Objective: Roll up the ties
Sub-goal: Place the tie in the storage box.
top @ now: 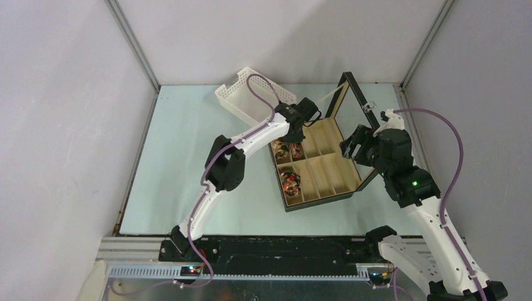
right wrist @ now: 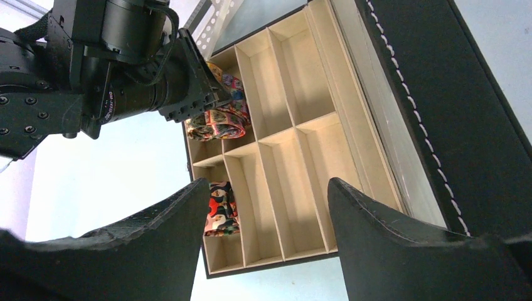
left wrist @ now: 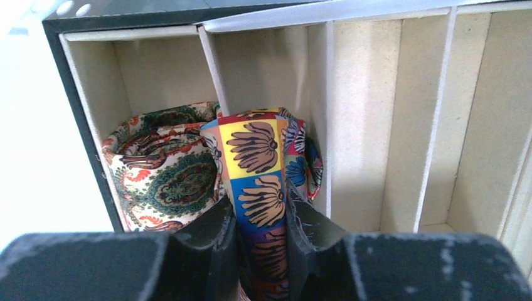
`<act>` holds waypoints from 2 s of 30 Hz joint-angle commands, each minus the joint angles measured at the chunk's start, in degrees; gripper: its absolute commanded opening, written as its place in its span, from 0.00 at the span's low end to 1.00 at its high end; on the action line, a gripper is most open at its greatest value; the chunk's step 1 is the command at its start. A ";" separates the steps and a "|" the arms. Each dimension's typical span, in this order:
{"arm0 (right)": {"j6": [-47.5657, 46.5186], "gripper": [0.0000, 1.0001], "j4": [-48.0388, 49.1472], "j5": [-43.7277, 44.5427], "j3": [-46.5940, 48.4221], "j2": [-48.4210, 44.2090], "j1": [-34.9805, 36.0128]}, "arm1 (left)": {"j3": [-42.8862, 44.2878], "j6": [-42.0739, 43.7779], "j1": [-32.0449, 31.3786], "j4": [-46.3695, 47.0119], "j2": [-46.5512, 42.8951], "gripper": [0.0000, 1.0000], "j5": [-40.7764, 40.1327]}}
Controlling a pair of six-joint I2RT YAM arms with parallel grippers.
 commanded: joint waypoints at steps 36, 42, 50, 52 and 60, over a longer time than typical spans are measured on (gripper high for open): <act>0.43 0.72 1.36 1.65 -0.03 -2.42 -0.44 | -2.04 3.36 -0.68 19.90 -14.22 0.00 8.16; 0.42 0.72 1.27 1.53 -0.04 -1.95 -0.38 | -13.98 2.90 -0.42 32.06 -15.29 0.00 10.49; 0.57 0.72 1.36 1.07 -0.03 -1.45 -0.50 | -31.59 1.83 0.79 46.81 -19.37 0.00 12.36; 0.73 0.72 1.36 1.04 -0.03 -1.29 -0.48 | -34.21 1.53 1.12 48.79 -20.18 0.00 12.89; 1.25 0.72 2.25 -0.02 -0.03 -0.59 -0.50 | -39.50 0.91 1.92 51.30 -22.20 0.00 12.82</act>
